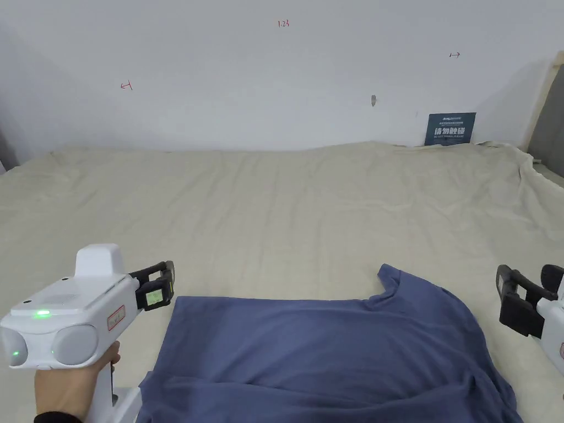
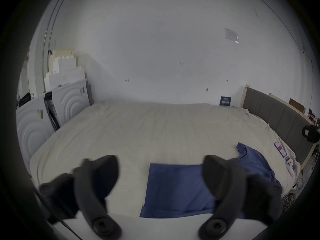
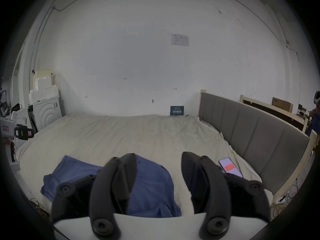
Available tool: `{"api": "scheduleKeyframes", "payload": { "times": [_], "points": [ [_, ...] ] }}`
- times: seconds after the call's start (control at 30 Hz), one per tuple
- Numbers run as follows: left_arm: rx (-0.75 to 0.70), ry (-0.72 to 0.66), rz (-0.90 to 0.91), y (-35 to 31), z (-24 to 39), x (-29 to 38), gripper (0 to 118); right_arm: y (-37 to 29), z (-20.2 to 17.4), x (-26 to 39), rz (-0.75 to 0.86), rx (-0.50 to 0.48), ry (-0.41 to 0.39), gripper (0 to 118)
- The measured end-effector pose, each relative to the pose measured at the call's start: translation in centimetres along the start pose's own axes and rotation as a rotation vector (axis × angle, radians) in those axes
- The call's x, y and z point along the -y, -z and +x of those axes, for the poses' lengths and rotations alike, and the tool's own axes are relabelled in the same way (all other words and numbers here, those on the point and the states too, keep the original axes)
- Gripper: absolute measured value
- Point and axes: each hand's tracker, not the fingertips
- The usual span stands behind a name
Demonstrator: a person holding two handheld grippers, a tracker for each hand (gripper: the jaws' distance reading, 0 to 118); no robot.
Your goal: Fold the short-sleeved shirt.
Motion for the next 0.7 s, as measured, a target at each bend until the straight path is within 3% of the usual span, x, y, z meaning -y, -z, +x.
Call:
{"api": "scheduleKeyframes", "payload": {
  "times": [0.07, 0.1, 0.43, 0.53, 0.6, 0.67, 0.7],
  "points": [
    [0.008, 0.018, 0.000, 1.3, 0.5, 0.2, 12, 0.9, -0.5, -0.1, 0.013, -0.004, -0.001, 2],
    [0.011, 0.031, -0.008, 2.3, 0.7, 0.3, 2, 1.4, -0.6, -0.1, 0.020, -0.005, 0.001, 2],
    [0.049, -0.017, -0.375, 15.9, -0.6, 2.4, 1, 6.4, -1.6, -0.5, -0.001, -0.023, 0.008, 0],
    [0.051, -0.091, -0.495, 20.4, -2.0, 3.3, 5, 7.3, -1.5, 0.1, -0.031, -0.018, -0.005, 0],
    [0.028, -0.116, -0.554, 23.1, -2.5, 3.8, 33, 8.0, -1.4, 0.7, -0.052, -0.014, -0.011, 0],
    [-0.009, -0.108, -0.585, 25.0, -2.7, 4.4, 78, 8.6, -1.3, 1.3, -0.075, -0.011, -0.008, 0],
    [-0.017, -0.101, -0.593, 25.9, -2.7, 4.7, 85, 8.9, -1.2, 1.6, -0.085, -0.008, -0.004, 0]
  ]
}}
